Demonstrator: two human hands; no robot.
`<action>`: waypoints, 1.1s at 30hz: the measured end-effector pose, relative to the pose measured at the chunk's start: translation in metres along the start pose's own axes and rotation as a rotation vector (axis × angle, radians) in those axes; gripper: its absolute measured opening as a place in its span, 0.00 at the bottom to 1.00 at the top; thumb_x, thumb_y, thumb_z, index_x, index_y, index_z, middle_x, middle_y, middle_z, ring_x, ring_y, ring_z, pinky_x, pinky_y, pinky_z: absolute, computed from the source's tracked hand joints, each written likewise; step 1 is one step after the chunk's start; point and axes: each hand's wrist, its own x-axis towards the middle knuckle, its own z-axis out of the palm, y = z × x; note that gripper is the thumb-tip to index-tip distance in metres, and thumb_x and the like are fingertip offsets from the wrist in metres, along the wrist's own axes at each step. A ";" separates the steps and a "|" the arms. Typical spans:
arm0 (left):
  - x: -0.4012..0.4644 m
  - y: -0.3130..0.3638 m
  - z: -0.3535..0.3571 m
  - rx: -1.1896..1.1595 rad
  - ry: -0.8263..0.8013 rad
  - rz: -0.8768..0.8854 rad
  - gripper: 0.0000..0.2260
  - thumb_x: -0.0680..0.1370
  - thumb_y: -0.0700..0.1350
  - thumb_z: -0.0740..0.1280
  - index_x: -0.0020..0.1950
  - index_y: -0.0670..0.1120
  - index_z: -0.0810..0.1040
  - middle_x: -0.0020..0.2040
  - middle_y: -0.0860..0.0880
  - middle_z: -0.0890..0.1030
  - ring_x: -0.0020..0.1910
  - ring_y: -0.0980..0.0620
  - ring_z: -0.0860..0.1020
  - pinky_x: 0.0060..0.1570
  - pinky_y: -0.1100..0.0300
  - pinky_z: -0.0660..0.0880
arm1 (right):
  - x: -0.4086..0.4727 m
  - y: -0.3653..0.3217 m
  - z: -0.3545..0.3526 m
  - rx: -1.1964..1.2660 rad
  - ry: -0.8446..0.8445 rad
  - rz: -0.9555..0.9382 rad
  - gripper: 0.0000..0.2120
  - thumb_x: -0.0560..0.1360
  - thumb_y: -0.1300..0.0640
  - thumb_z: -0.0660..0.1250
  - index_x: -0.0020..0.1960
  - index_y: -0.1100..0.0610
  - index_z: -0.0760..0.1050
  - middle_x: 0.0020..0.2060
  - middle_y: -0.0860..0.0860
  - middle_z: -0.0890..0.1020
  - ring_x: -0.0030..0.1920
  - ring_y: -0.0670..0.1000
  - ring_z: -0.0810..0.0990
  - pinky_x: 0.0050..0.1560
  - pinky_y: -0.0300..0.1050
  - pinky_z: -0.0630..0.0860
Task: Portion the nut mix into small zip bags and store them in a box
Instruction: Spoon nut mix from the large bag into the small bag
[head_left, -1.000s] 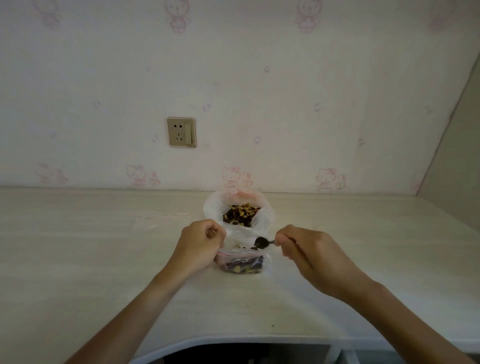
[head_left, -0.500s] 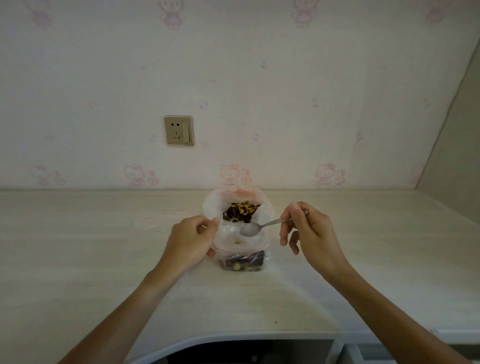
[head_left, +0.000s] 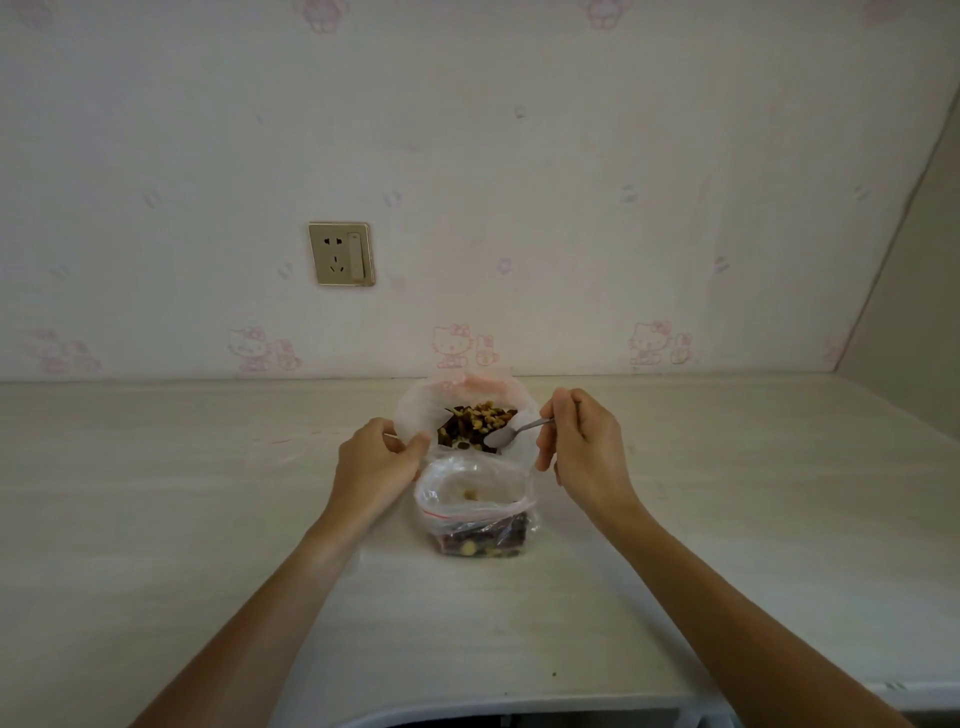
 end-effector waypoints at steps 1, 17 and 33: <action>0.001 -0.001 0.001 0.003 -0.004 0.010 0.13 0.78 0.53 0.72 0.51 0.43 0.80 0.43 0.50 0.84 0.43 0.53 0.83 0.47 0.51 0.80 | 0.002 0.003 0.001 -0.046 0.000 -0.028 0.19 0.87 0.52 0.53 0.45 0.60 0.75 0.31 0.58 0.80 0.27 0.51 0.77 0.28 0.41 0.72; 0.007 -0.010 0.002 0.006 -0.060 0.089 0.07 0.74 0.43 0.76 0.49 0.46 0.81 0.44 0.53 0.84 0.45 0.53 0.83 0.41 0.61 0.77 | 0.017 0.024 0.020 0.184 -0.060 0.268 0.18 0.87 0.52 0.56 0.44 0.59 0.74 0.27 0.53 0.80 0.23 0.50 0.73 0.23 0.42 0.69; -0.004 -0.003 0.008 -0.525 -0.143 -0.051 0.07 0.82 0.41 0.70 0.60 0.46 0.82 0.53 0.48 0.87 0.44 0.54 0.87 0.38 0.66 0.80 | 0.010 0.021 0.023 0.332 -0.155 0.397 0.22 0.86 0.54 0.59 0.36 0.53 0.82 0.37 0.59 0.86 0.28 0.53 0.77 0.28 0.45 0.77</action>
